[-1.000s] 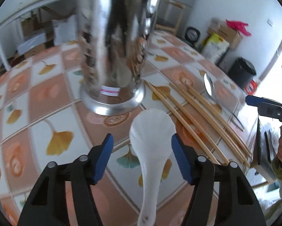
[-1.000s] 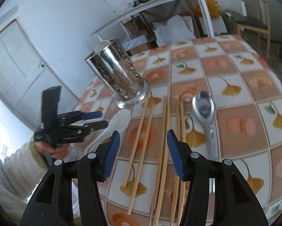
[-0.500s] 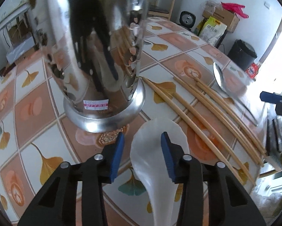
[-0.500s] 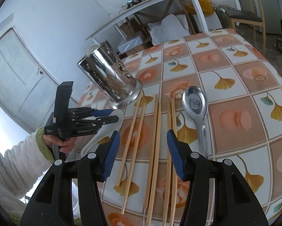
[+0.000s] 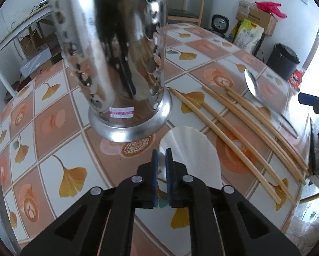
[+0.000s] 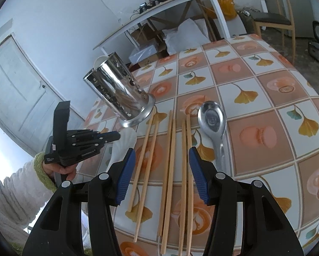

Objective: Organize utensils
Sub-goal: 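Lift the white spoon with the left tool while the right tool grasps the large steel spoon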

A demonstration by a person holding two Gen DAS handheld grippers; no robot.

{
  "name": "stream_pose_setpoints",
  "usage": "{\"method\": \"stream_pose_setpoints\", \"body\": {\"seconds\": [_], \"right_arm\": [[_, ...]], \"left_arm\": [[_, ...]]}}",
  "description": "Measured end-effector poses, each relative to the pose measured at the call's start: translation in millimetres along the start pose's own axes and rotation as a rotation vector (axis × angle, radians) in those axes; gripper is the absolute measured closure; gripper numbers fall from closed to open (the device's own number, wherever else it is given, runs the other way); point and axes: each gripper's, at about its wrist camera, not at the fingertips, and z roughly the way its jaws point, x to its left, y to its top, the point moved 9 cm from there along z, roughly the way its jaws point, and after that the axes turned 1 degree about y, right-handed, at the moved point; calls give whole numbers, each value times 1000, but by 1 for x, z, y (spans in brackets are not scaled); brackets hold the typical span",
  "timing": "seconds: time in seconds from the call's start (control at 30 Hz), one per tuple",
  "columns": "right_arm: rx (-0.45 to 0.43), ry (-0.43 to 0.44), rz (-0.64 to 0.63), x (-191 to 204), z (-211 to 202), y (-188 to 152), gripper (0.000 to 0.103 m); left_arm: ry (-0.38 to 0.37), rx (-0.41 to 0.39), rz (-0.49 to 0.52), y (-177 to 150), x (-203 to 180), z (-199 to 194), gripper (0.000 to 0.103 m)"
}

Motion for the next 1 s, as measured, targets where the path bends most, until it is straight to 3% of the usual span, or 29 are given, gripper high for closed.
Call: {"method": "stream_pose_setpoints", "body": {"seconds": [0.33,0.47,0.7,1.0], "right_arm": [[-27,-40,21,-17,-11,5,53],[-29,-65,17,-25,-10,11,53],[-21,-92,2,-47,9,32,53],[52,-80,-3,-74,47,50,54]], "left_arm": [[29,-57,-177,-14,17,-41,102],[95,-116,-221,-18,25,-67,102],[180,-215,-228,-18,26,-105,102],[221,-247,-256,-20,28,-120,102]]}}
